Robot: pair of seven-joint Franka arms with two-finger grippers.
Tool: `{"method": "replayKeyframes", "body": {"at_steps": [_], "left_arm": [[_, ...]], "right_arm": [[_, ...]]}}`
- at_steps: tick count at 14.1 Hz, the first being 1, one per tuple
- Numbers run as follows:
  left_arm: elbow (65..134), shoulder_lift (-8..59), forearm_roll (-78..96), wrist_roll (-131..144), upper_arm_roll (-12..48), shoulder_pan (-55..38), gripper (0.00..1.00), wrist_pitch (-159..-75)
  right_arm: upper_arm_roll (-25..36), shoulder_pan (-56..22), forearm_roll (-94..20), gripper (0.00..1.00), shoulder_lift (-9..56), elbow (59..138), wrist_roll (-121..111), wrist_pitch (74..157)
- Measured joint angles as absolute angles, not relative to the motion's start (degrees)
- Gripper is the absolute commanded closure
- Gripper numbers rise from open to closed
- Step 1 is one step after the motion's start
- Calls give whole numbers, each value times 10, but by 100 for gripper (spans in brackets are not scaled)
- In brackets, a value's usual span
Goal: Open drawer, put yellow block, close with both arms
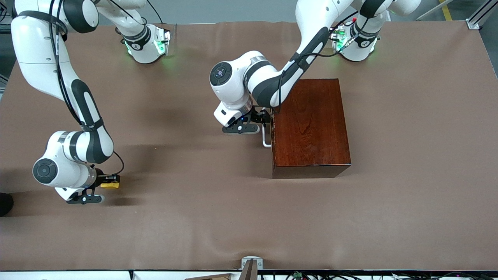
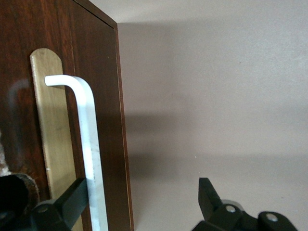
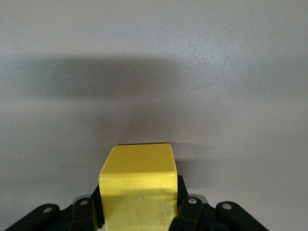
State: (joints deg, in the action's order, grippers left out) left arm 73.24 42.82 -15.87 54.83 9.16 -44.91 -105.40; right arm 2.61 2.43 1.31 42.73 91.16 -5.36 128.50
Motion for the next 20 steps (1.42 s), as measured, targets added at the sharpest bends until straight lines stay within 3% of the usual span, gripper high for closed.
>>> {"method": "replayKeyframes", "body": {"at_steps": [7, 13, 20], "left_arm": [[732, 438, -159, 549, 82, -449, 0, -1070], [733, 441, -159, 558, 82, -452, 0, -1106], [732, 447, -154, 579, 88, -459, 0, -1154]], "right_arm": [[24, 23, 13, 100, 415, 891, -54, 1282], [22, 13, 13, 100, 353, 886, -54, 1213], [24, 14, 13, 100, 326, 883, -99, 1208]]}}
